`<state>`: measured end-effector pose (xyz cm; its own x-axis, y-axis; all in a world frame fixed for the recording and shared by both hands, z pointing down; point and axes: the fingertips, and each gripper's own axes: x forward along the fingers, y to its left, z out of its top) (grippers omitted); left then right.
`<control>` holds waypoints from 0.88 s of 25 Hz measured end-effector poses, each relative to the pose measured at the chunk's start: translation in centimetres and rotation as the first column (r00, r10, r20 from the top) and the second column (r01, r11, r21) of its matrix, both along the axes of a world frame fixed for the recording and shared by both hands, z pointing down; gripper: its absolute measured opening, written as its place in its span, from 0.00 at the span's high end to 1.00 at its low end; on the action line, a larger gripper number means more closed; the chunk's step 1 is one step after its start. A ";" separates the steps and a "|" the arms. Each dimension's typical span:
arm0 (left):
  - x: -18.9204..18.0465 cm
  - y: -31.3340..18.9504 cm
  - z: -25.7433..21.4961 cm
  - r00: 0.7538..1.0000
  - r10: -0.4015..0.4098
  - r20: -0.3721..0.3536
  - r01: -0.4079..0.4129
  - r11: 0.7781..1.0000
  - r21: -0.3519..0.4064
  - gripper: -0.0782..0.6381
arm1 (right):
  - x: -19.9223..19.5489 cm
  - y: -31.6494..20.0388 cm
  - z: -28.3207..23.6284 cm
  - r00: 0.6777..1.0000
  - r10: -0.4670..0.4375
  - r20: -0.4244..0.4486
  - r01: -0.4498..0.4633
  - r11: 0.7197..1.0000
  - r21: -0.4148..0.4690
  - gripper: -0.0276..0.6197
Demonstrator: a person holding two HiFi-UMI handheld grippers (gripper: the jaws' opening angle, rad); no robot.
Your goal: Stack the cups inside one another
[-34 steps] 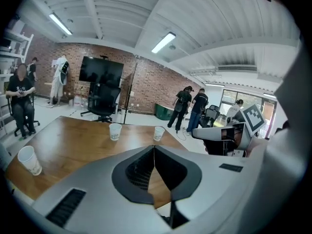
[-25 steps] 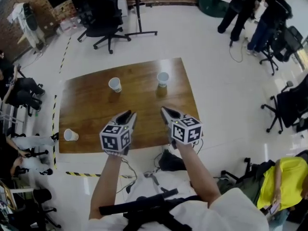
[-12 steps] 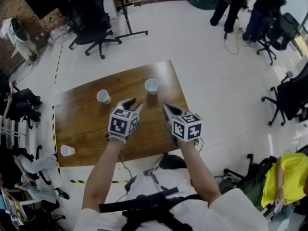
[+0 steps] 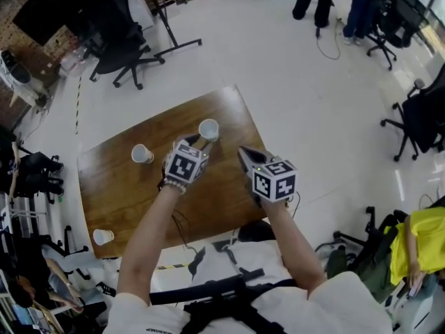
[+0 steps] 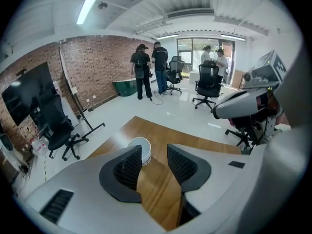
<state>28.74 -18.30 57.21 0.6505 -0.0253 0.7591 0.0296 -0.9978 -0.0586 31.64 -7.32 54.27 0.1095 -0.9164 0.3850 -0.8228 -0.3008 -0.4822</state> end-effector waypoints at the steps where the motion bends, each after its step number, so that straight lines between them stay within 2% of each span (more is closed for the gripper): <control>1: 0.4 0.0 0.5 1.000 0.013 0.015 -0.013 1.000 0.008 0.66 | 0.3 0.0 0.1 1.000 0.003 0.005 -0.003 1.000 0.001 0.94; 6: 1.0 -0.6 3.2 0.993 0.068 0.101 -0.071 0.997 0.031 0.66 | 1.2 -0.6 0.7 0.999 0.027 0.022 -0.026 1.000 -0.003 0.94; 10: 2.3 -0.7 4.6 0.987 0.103 0.124 -0.109 0.993 0.043 0.66 | 2.0 -1.1 1.4 0.999 0.027 0.030 -0.027 1.000 -0.011 0.94; 17: 4.0 -1.7 7.8 0.969 0.130 0.212 -0.141 0.989 0.037 0.68 | 3.9 -2.1 2.3 0.998 0.033 0.050 -0.033 0.999 -0.015 0.94; 22: 5.0 -1.7 9.1 0.961 0.152 0.232 -0.167 0.985 0.046 0.68 | 4.3 -1.8 3.6 0.997 0.042 0.069 -0.040 0.999 -0.021 0.94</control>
<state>33.73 -20.00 66.26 0.4607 0.0110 0.8875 0.2083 -0.9733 -0.0961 35.95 -9.08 57.82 0.1193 -0.9037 0.4112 -0.7743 -0.3439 -0.5312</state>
